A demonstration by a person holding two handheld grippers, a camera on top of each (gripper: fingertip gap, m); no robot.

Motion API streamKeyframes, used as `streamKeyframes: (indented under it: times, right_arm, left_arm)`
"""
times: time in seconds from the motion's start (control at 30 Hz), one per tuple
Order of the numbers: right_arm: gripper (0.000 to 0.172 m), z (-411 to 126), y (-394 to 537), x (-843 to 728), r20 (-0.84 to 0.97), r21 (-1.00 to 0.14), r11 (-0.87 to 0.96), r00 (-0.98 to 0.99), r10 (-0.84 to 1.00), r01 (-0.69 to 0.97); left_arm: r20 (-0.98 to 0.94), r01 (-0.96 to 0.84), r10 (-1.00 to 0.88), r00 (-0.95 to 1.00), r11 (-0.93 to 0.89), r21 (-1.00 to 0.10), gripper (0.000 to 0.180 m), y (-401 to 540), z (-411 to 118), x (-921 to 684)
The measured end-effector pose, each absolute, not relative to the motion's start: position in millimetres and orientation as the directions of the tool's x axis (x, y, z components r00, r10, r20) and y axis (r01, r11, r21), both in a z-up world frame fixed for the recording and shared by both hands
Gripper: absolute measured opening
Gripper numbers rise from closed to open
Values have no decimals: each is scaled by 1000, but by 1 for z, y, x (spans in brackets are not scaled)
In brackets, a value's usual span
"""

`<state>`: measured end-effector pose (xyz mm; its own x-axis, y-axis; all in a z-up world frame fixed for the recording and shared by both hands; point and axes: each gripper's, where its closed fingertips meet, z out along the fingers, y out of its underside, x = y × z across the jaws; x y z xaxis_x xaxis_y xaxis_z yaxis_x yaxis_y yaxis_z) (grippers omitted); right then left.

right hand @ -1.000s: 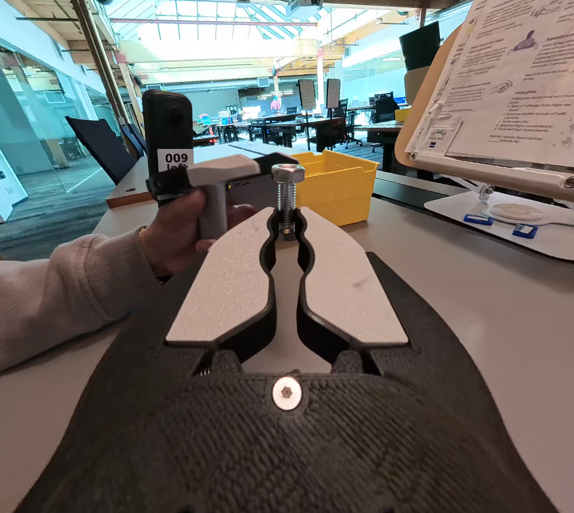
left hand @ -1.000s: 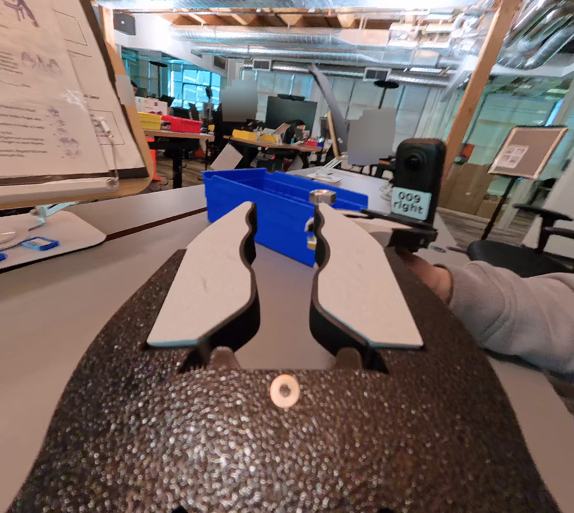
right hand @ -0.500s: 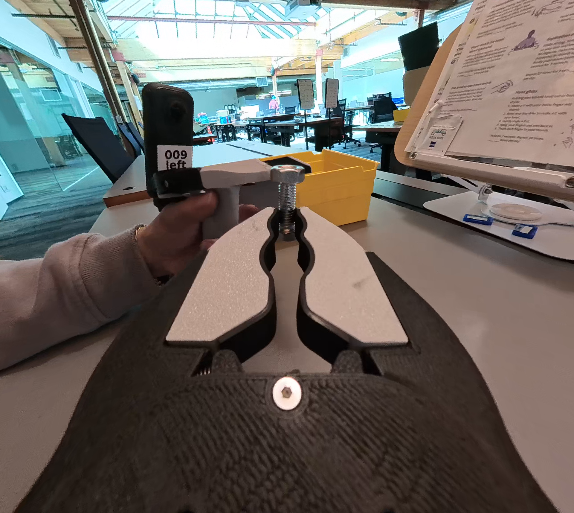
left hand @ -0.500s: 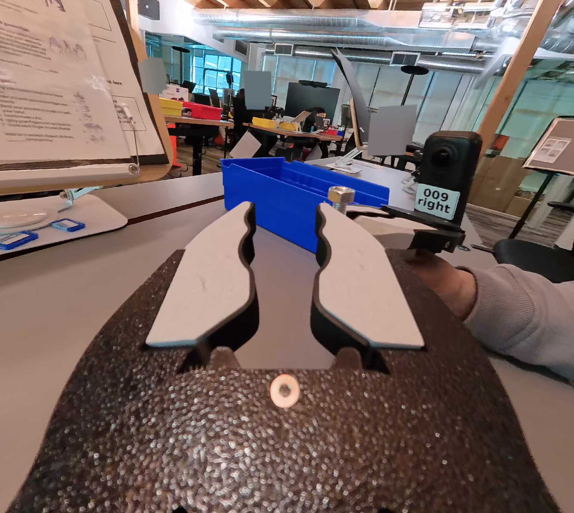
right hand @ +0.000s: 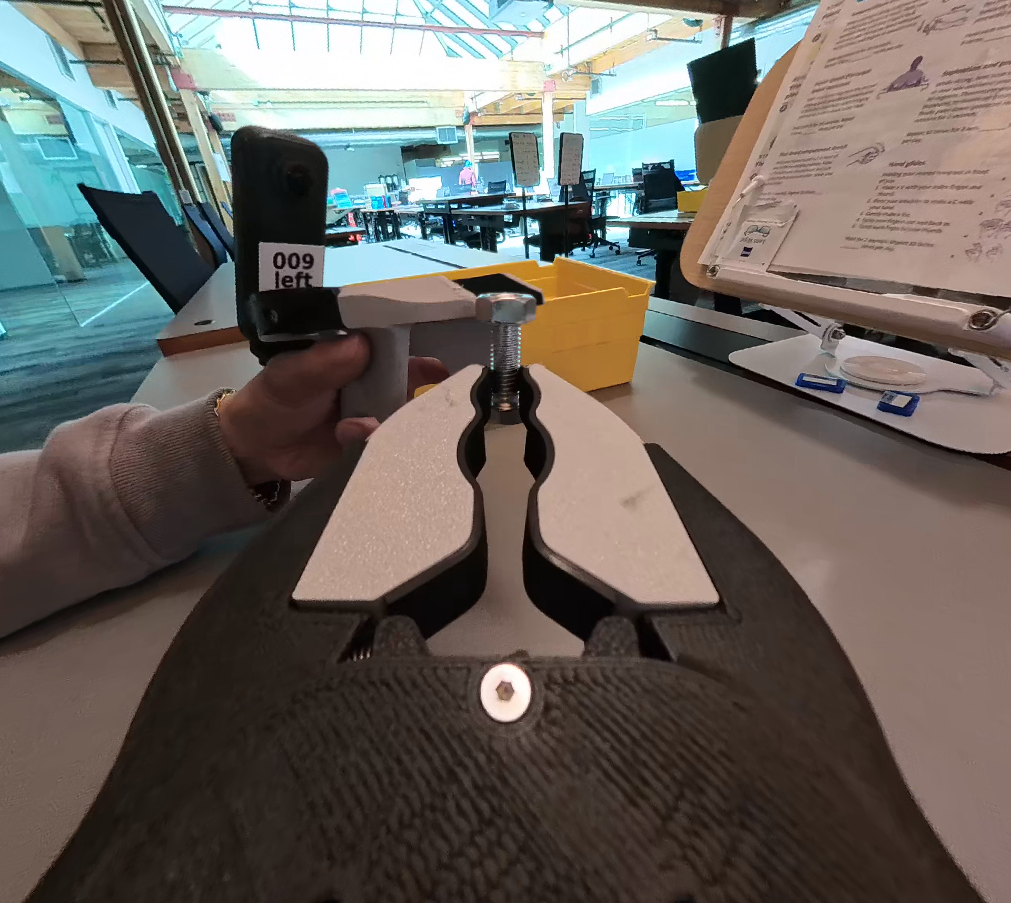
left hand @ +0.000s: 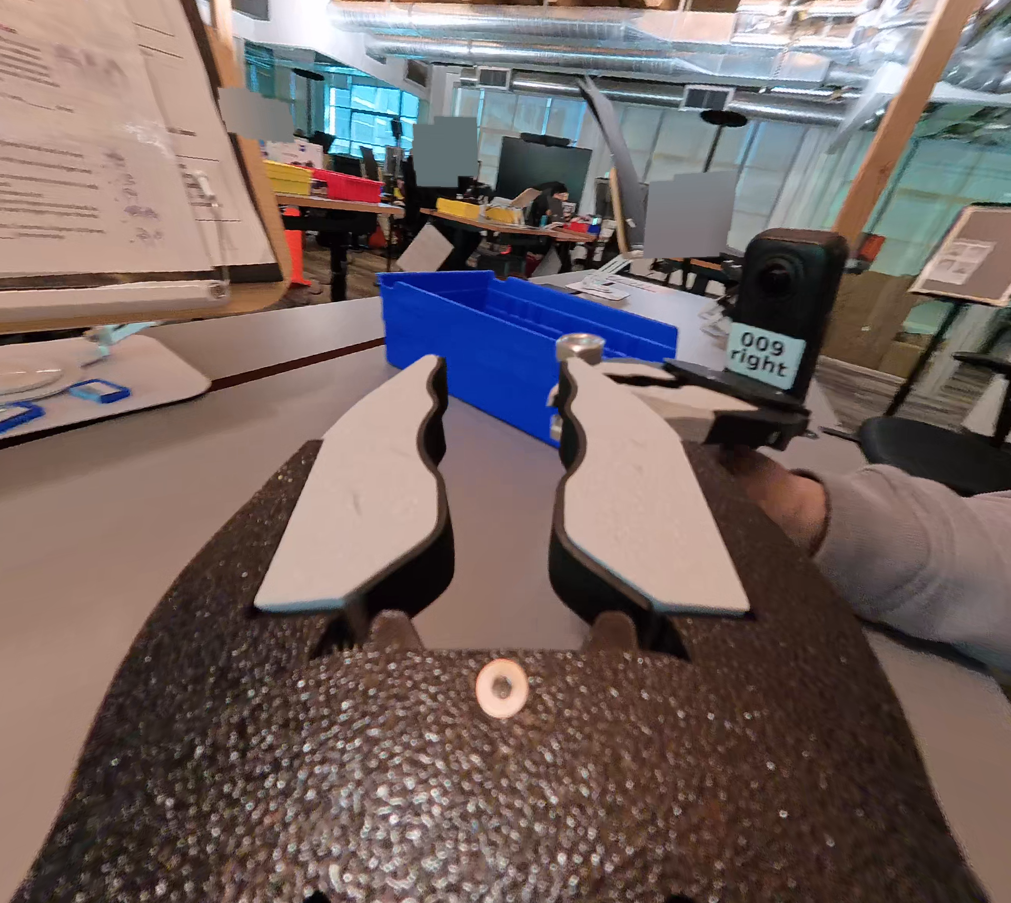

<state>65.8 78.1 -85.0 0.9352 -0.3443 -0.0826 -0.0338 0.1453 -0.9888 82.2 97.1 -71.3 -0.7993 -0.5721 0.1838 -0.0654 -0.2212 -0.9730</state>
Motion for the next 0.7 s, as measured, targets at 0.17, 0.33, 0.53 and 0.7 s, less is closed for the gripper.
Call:
streamKeyframes:
  times: [0.17,0.33,0.53,0.7]
  right_arm:
    - [9,-87,78,67,-85,-989,140,934,-346,-38]
    - [9,-90,87,60,-71,-992,123,943,-325,-32]
    - [9,-85,80,65,-142,-978,190,938,-316,-84]
    - [9,-83,75,69,-129,-980,187,932,-338,-68]
  left_arm:
    - [214,-75,-505,-836,-281,-957,40,92,-62,74]
    - [194,-80,-509,-839,-238,-968,42,77,-68,72]
    - [195,-72,-571,-798,-232,-970,40,92,-70,82]
    - [221,-74,-564,-795,-272,-960,39,101,-65,82]
